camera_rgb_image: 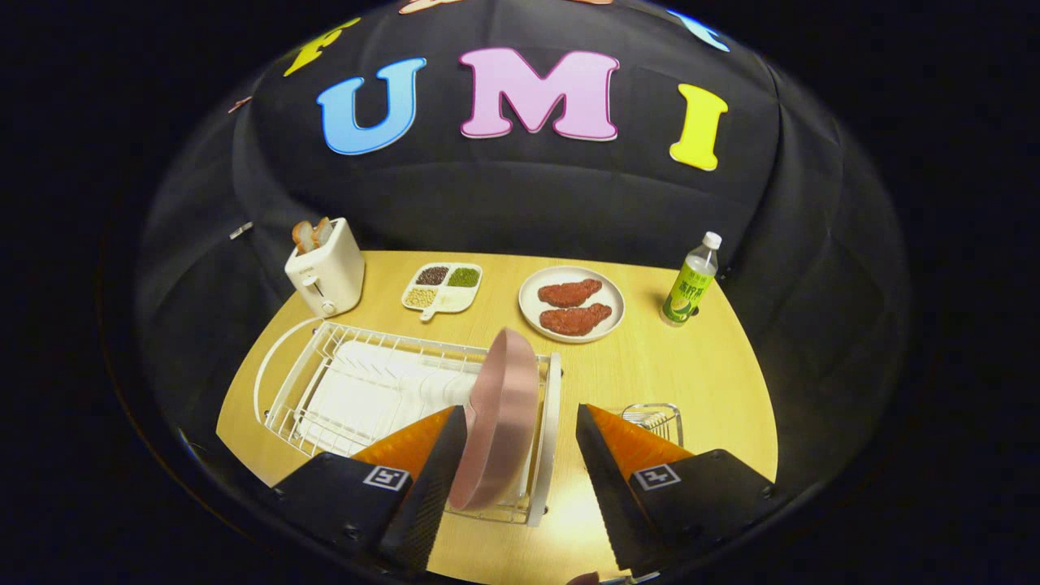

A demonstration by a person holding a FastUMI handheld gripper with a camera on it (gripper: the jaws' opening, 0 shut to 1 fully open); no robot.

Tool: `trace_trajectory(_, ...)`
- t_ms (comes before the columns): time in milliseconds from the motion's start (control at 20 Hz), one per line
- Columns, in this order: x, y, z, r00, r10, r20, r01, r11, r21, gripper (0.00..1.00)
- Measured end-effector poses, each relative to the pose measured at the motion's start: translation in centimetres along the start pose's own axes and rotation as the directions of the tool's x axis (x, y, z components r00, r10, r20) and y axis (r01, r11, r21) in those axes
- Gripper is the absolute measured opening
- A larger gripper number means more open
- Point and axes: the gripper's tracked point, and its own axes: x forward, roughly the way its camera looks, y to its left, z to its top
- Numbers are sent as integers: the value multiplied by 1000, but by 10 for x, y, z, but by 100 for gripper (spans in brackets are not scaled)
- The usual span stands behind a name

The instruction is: Take the plate from the dish rack, then take the spoon from the basket and place it into the plate.

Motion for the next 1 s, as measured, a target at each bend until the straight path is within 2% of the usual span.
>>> trace_trajectory(150, 25, 0, -11, 996, -72, -60, 73, 997, 14, 75)
trace_trajectory(300, 43, -6, -25, 979, -166, -118, 167, 986, 3, 41)
trace_trajectory(350, 43, -10, -31, 969, -200, -143, 203, 979, 3, 37)
trace_trajectory(450, 45, -3, -26, 964, -221, -148, 227, 974, 27, 33)
trace_trajectory(550, 42, 2, -21, 955, -248, -160, 250, 968, -5, 30)
trace_trajectory(850, 28, 0, 16, 937, -343, -65, 329, 930, -162, 28)
trace_trajectory(1000, 13, 5, 26, 954, -298, -40, 290, 947, -139, 28)
